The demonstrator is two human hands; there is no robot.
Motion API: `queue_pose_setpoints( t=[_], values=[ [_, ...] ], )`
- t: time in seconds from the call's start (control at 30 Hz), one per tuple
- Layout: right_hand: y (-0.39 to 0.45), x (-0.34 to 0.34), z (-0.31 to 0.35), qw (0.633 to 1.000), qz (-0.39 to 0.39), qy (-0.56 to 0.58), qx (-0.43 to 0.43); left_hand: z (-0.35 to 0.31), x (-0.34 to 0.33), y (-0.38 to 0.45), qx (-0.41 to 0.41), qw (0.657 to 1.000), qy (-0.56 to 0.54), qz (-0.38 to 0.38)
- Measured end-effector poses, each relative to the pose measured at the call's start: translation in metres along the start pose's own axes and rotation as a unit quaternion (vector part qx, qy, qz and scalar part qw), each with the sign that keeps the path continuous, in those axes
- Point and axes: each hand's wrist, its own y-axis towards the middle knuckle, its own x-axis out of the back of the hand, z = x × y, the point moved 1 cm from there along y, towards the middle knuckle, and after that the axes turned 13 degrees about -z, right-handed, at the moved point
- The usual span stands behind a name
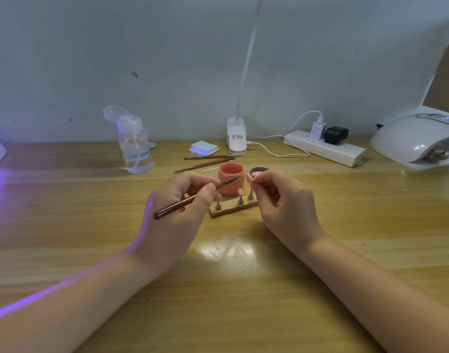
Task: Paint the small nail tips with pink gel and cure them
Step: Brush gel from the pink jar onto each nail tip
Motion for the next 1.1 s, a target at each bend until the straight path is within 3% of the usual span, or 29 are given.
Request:
queue_pose_setpoints(
  t=[0.2,0.4,0.53,0.67,0.83,1.0,1.1],
  values=[
    [0.0001,0.0,0.0012,1.0,0.012,-0.01,0.013,-0.0026,-0.0012,-0.0024,-0.012,1.0,-0.005,0.018],
    [0.0004,0.0008,0.0014,1.0,0.018,-0.011,0.003,-0.0013,0.0008,-0.0008,0.008,1.0,-0.004,-0.018],
    [0.0002,0.0006,0.0022,1.0,0.01,-0.006,0.003,-0.0018,-0.0019,-0.0018,0.012,1.0,-0.01,0.014],
    [0.0008,0.0008,0.001,1.0,0.006,-0.008,-0.003,-0.0005,-0.0006,-0.0009,0.02,1.0,-0.015,-0.013],
    [0.0005,0.0002,0.0003,1.0,-0.001,-0.006,-0.004,-0.0041,-0.0027,-0.0034,-0.004,1.0,-0.001,0.012],
    [0.0011,0.0003,-0.0003,1.0,-0.005,-0.006,-0.013,-0.0041,-0.001,-0.0032,-0.012,1.0,-0.005,-0.025],
    [0.0006,0.0005,0.0007,1.0,0.003,-0.008,-0.016,-0.0086,-0.0023,-0.005,-0.04,0.999,-0.005,0.009]
  ],
)
